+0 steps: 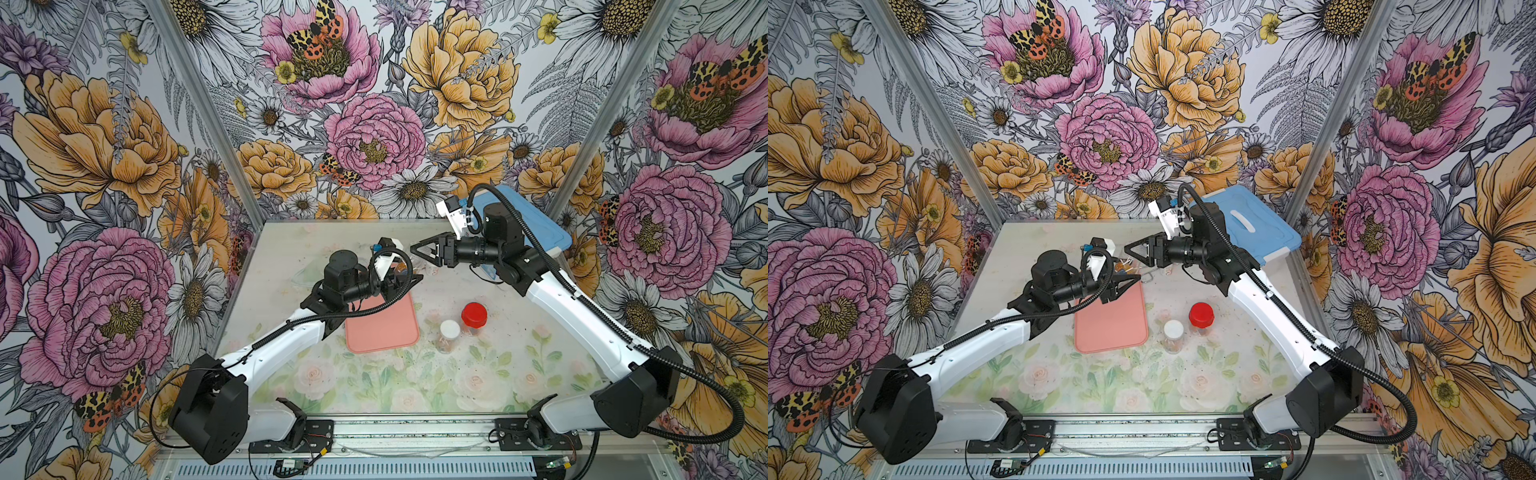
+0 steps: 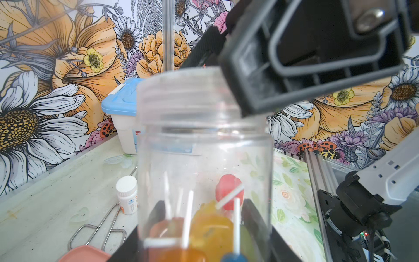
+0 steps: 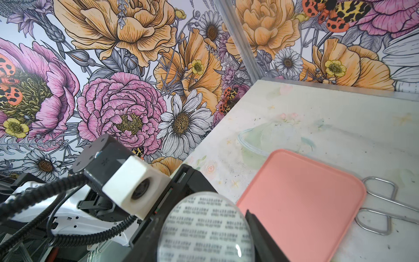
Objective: Pour the candies out of the jar
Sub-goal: Unscrew the lid from the jar.
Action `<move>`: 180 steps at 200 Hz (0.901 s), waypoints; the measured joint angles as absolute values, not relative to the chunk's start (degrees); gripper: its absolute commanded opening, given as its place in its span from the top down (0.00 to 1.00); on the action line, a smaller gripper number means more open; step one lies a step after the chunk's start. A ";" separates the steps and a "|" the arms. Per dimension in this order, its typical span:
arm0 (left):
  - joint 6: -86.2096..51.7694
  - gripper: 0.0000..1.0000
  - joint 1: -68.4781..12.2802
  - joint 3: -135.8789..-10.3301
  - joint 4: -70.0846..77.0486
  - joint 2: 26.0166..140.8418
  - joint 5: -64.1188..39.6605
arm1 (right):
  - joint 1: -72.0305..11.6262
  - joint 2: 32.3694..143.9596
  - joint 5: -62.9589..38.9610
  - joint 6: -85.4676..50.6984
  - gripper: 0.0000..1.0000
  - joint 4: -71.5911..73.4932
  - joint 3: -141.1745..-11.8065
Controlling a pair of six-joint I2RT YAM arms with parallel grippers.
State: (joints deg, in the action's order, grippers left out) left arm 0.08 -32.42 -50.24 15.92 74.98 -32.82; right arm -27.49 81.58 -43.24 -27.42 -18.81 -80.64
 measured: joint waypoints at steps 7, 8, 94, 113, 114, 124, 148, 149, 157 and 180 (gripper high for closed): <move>0.08 1.00 -32.38 -50.24 16.03 74.98 -32.82 | -27.49 81.58 -43.24 -27.40 0.58 -18.68 -80.64; 0.08 1.00 -32.38 -50.24 16.05 74.98 -32.82 | -27.49 81.58 -43.24 -27.38 0.58 -18.65 -80.64; -0.08 1.00 -31.90 -49.80 16.78 74.22 -32.82 | -26.70 82.74 -45.43 -25.87 0.59 -18.20 -82.04; -0.08 1.00 -31.57 -49.74 17.17 74.17 -32.86 | -26.52 83.42 -46.70 -26.06 0.59 -18.15 -82.85; -0.08 1.00 -31.57 -49.71 17.23 74.17 -32.88 | -26.52 83.42 -46.72 -26.09 0.59 -18.15 -82.85; -0.08 1.00 -31.48 -49.47 17.72 74.17 -33.12 | -26.52 83.42 -46.89 -26.13 0.59 -18.22 -82.85; -0.05 1.00 -31.31 -49.28 18.33 74.24 -33.74 | -26.55 83.42 -47.44 -26.59 0.59 -18.15 -82.85; -0.05 1.00 -31.31 -49.28 18.33 74.24 -33.74 | -26.52 83.42 -47.46 -26.61 0.59 -18.15 -82.85; -0.05 1.00 -31.27 -49.28 18.41 74.30 -33.89 | -26.52 83.42 -47.75 -26.85 0.59 -18.15 -82.87; -0.01 1.00 -31.27 -49.28 19.07 74.67 -34.11 | -26.52 83.42 -48.16 -27.20 0.59 -18.15 -82.87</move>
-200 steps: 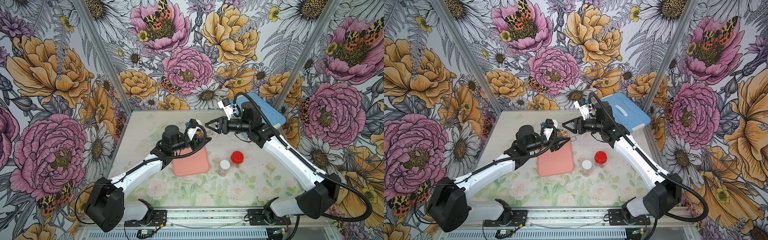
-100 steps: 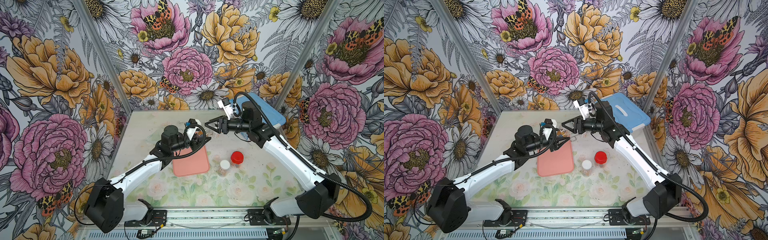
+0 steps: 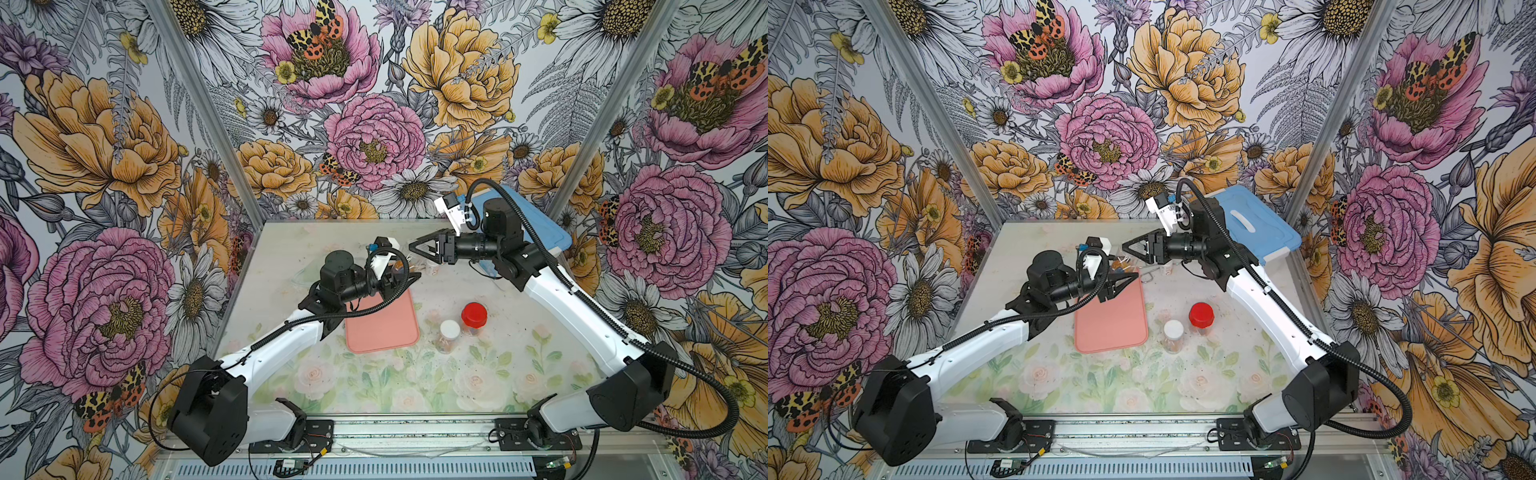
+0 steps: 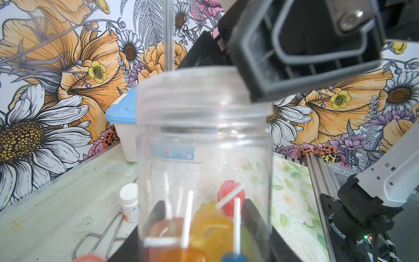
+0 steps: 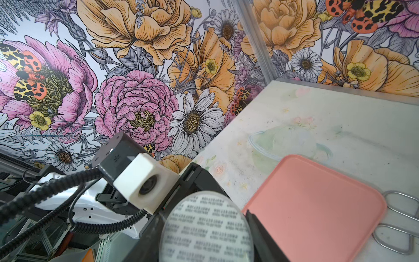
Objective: Pour the candies out of the jar
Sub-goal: Unscrew the lid from the jar.
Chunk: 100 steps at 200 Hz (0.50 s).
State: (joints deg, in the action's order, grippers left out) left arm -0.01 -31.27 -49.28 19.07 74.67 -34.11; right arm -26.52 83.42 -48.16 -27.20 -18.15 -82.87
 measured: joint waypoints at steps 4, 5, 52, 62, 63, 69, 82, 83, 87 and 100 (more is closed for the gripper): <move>0.01 1.00 -31.27 -49.28 19.20 74.74 -34.13 | -26.52 83.42 -48.18 -27.20 0.59 -18.15 -82.87; 0.01 1.00 -31.27 -49.28 19.22 74.76 -34.13 | -26.52 83.42 -48.21 -27.20 0.59 -18.15 -82.87; 0.58 1.00 -31.27 -49.15 19.79 74.91 -34.17 | -26.15 83.42 -48.82 -27.20 0.59 -18.13 -82.87; 0.82 1.00 -31.27 -49.04 19.97 74.91 -34.15 | -25.98 83.42 -49.01 -27.22 0.59 -18.15 -82.87; 0.82 1.00 -31.27 -49.04 19.97 74.91 -34.15 | -25.96 83.42 -49.04 -27.22 0.59 -18.15 -82.87; 0.99 1.00 -31.27 -48.95 20.10 74.91 -34.15 | -25.89 83.42 -49.21 -27.22 0.59 -18.15 -82.87; 1.30 1.00 -31.27 -48.71 20.53 74.91 -34.15 | -25.80 83.42 -49.39 -27.20 0.60 -18.20 -82.87; 1.32 1.00 -31.27 -48.69 20.56 74.91 -34.15 | -25.80 83.42 -49.39 -27.20 0.60 -18.20 -82.87; 1.43 1.00 -31.27 -48.64 20.64 74.91 -34.15 | -25.80 83.42 -49.39 -27.18 0.60 -18.20 -82.87; 1.45 1.00 -31.24 -48.62 20.78 74.91 -34.15 | -25.98 83.42 -49.34 -26.83 0.60 -18.20 -82.87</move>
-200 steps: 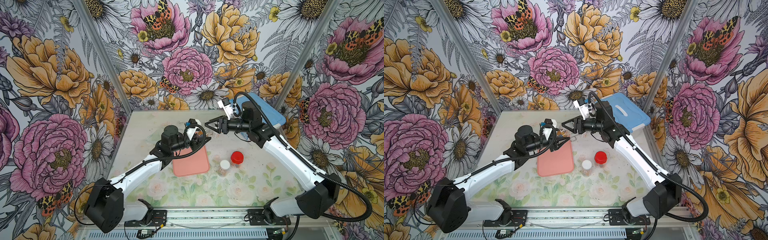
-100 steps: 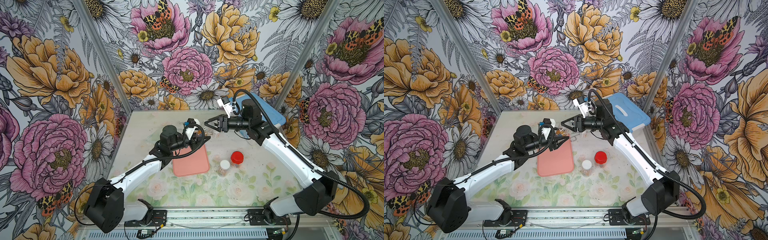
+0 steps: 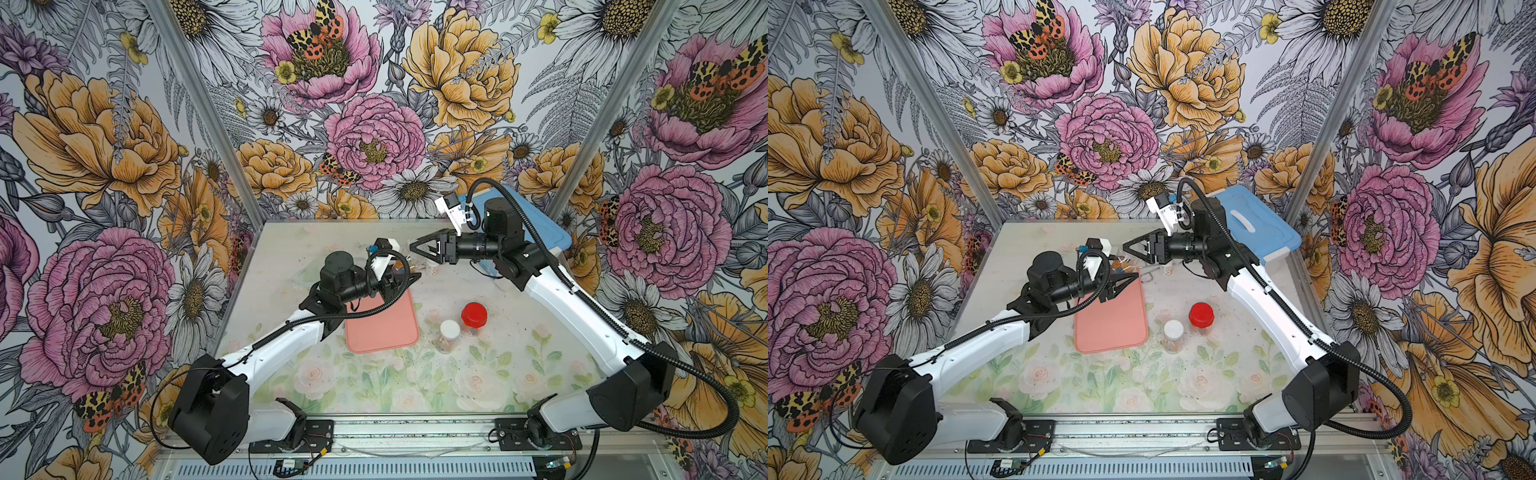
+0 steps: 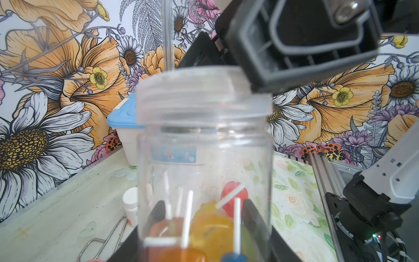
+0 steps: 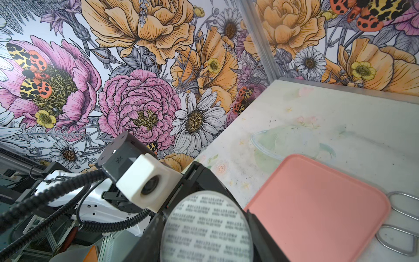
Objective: Pour the candies out of the jar
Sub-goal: Unscrew the lid from the jar.
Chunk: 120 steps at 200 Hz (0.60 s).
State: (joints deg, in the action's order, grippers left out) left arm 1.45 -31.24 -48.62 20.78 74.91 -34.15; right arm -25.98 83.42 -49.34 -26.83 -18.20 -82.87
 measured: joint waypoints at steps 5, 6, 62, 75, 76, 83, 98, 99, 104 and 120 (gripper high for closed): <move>1.48 1.00 -31.24 -48.62 20.82 74.91 -34.15 | -26.20 83.40 -49.28 -26.35 0.61 -18.22 -82.87; 1.48 1.00 -31.24 -48.62 20.82 74.91 -34.15 | -26.24 83.40 -49.28 -26.28 0.60 -18.24 -82.87; 2.28 1.00 -31.33 -48.75 20.58 75.35 -34.35 | -28.64 81.41 -41.67 -18.22 0.64 -21.10 -82.65; 2.61 1.00 -31.40 -48.75 20.60 75.40 -34.48 | -29.80 80.68 -38.96 -15.66 0.64 -21.76 -82.63; 2.66 1.00 -31.40 -48.75 20.60 75.40 -34.52 | -29.87 80.66 -38.85 -15.51 0.64 -21.85 -82.63; 2.87 1.00 -31.40 -48.75 20.56 75.40 -34.72 | -30.59 80.29 -37.32 -14.06 0.64 -22.13 -82.61; 2.98 1.00 -31.51 -48.75 20.51 75.44 -35.00 | -31.66 79.77 -34.79 -11.55 0.64 -22.50 -82.61; 2.96 1.00 -31.51 -48.75 20.51 75.44 -35.03 | -31.75 79.70 -34.57 -11.31 0.64 -22.55 -82.59; 2.98 1.00 -31.55 -48.75 20.45 75.44 -35.09 | -32.03 79.55 -33.87 -10.59 0.64 -22.55 -82.50; 2.98 1.00 -31.62 -48.75 20.14 75.44 -35.35 | -32.80 79.00 -31.79 -8.62 0.64 -22.48 -81.97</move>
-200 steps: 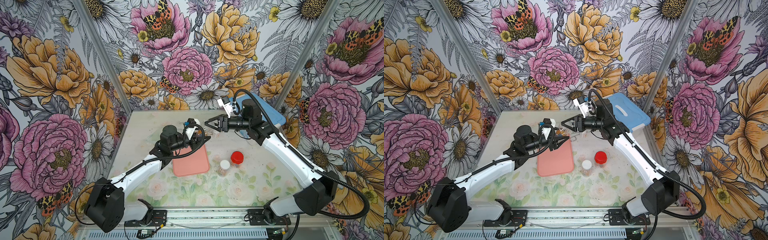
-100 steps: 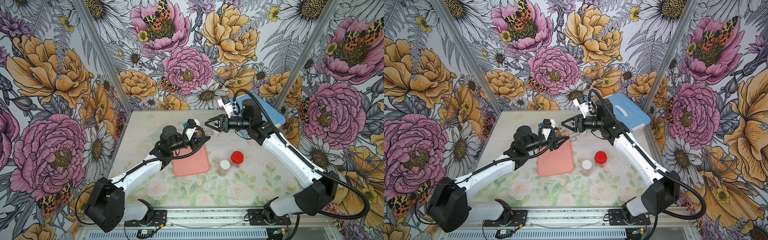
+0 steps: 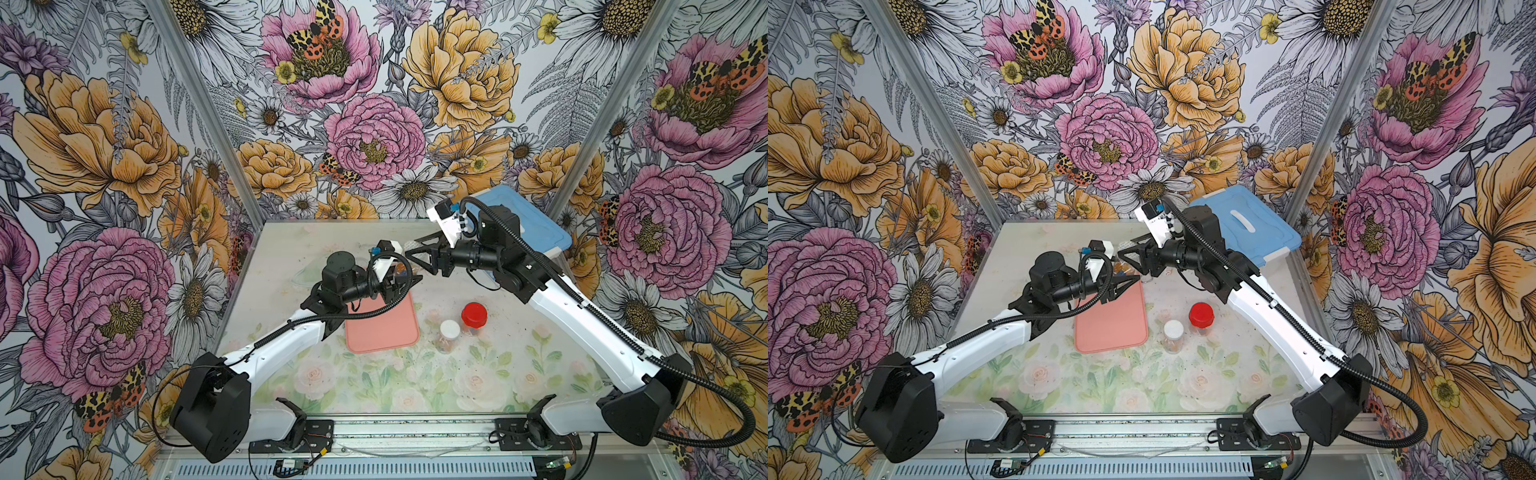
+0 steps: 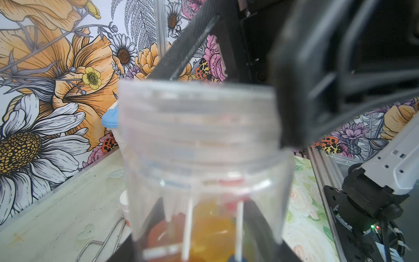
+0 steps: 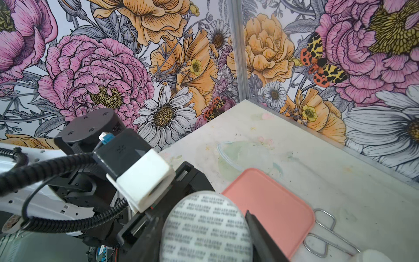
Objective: Pour the candies out of the jar
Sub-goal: Unscrew the lid from the jar.
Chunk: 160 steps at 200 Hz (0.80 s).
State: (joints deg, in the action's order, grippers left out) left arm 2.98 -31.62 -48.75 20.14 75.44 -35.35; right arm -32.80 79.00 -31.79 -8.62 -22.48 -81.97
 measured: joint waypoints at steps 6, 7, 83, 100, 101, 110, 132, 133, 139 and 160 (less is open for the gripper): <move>3.01 1.00 -31.66 -48.75 19.88 75.44 -35.44 | -33.08 78.78 -31.11 -7.97 0.64 -22.48 -81.76; 3.03 1.00 -31.68 -48.75 19.86 75.44 -35.46 | -33.12 78.76 -31.03 -7.88 0.64 -22.48 -81.73; 0.67 1.00 -30.96 -48.12 21.41 75.48 -39.55 | -32.12 77.76 -33.95 -6.17 0.65 -22.24 -80.73; -1.76 1.00 -29.58 -47.68 23.70 75.48 -44.66 | -30.85 77.91 -38.85 -6.46 0.65 -21.67 -80.64; -1.87 1.00 -29.52 -47.68 23.79 75.48 -44.86 | -30.79 77.93 -39.05 -6.46 0.65 -21.63 -80.64; -3.09 1.00 -28.88 -47.66 24.64 75.44 -47.29 | -29.91 78.11 -42.09 -6.68 0.65 -21.17 -80.64; -5.67 1.00 -28.01 -47.68 25.67 75.44 -51.79 | -28.40 78.46 -47.42 -6.98 0.64 -20.95 -80.64; -5.85 1.00 -27.97 -47.68 25.67 75.44 -52.05 | -28.36 78.46 -47.68 -7.01 0.64 -20.95 -80.64; -6.39 1.00 -27.92 -47.68 25.78 75.44 -52.86 | -28.18 78.54 -48.56 -6.96 0.64 -20.95 -80.64; -8.08 1.00 -27.92 -47.86 25.93 75.44 -54.74 | -27.81 78.59 -50.70 -6.98 0.64 -20.97 -80.64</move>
